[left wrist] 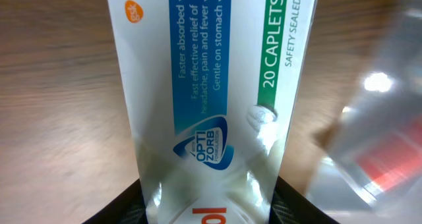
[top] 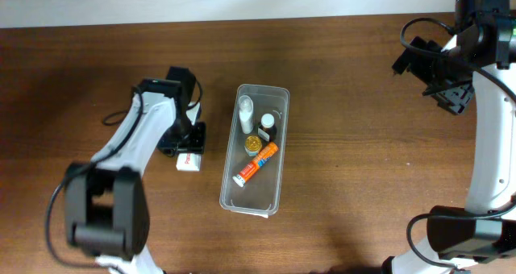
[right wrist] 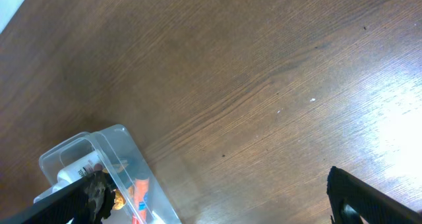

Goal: Pack container
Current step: 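Grasp the white Panadol box with the left gripper and carry it over the container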

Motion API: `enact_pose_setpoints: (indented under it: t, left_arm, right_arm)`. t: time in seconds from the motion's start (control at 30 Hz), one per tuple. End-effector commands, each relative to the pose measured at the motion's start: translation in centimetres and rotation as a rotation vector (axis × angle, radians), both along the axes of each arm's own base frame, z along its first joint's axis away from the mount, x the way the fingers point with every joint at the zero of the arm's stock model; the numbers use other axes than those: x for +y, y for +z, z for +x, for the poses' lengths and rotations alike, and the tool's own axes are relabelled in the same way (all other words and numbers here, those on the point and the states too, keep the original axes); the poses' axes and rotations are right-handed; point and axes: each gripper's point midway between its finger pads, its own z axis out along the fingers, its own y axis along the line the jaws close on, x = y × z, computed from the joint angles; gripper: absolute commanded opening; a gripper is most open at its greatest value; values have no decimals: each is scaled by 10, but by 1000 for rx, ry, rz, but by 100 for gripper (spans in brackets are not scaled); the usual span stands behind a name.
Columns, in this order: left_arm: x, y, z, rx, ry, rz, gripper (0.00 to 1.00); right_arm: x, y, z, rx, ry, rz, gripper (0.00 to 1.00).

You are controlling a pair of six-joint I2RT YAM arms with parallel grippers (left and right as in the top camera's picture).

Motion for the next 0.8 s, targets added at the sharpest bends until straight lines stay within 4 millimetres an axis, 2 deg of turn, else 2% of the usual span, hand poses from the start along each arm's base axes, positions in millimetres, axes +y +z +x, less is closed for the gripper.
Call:
enact_pose_setpoints:
  t: [0.0,0.1,0.2,0.37,0.47,0.57,0.6,0.77]
  left_arm:
    - [-12,58,2,-158,-45,-22,50]
    - [-30,82,-9,-208,-91,-67,50]
    - [-64,102,-22,-251,-171,-152,50]
    - [-117,110,-40,-286,-272,-210,51]
    - [-146,103,-43,-296,-299,-234,52]
    - [-164,89,-44,-291,-325,-234,53]
    - [-166,80,-45,-278,-313,-214,55]
    - [-176,41,-58,-171,-329,-159,55]
  right_arm:
    - [0,8,-5,-23,-4,-1,98]
    - [0,8,-5,-23,-4,-1,98]
    - [0,8,-5,-23,-4,-1,98]
    - [0,8,-5,-23,-4,-1,98]
    - [0,8,-5,-23,-4,-1,98]
    - [0,8,-5,-23,-4,-1,98]
    - [0,8,-5,-23,-4,-1,98]
    - [0,8,-5,-23,-4,-1,98]
